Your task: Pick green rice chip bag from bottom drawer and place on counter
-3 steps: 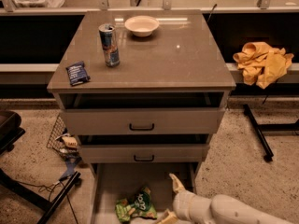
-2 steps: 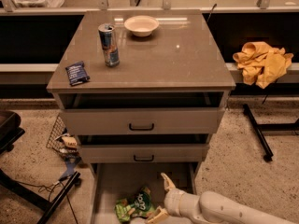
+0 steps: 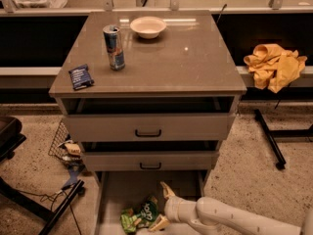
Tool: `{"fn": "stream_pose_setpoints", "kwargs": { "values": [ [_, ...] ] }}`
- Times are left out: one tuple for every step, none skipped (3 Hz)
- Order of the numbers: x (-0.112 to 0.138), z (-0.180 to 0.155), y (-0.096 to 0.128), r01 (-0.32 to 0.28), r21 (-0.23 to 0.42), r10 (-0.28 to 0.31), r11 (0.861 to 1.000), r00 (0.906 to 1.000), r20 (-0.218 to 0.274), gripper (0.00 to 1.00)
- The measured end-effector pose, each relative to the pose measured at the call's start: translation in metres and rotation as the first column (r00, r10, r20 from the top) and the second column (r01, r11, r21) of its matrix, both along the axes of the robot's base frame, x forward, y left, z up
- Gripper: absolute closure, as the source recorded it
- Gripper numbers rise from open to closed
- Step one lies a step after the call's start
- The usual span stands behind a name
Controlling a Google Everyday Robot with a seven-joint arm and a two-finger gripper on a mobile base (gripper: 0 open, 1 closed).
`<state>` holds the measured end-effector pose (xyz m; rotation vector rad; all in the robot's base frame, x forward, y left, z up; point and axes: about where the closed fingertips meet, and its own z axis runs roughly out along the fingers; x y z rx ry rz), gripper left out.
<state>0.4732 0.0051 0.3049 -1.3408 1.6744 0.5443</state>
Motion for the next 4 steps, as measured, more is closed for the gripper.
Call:
{"fn": "stream_pose_setpoints", "kwargs": {
  "values": [
    [0.012,-0.036,0.009,-0.045,-0.036,0.045,0.998,0.999,-0.008,0.0],
    [0.01,-0.07,0.011,-0.063,-0.085,0.061,0.994,0.9976,-0.033,0.0],
    [0.01,-0.07,0.011,-0.063,-0.085,0.061,0.994,0.9976,-0.033,0.0],
    [0.005,-0.089,0.029,-0.079,-0.07,0.076,0.994,0.9964,-0.037,0.0]
  ]
}}
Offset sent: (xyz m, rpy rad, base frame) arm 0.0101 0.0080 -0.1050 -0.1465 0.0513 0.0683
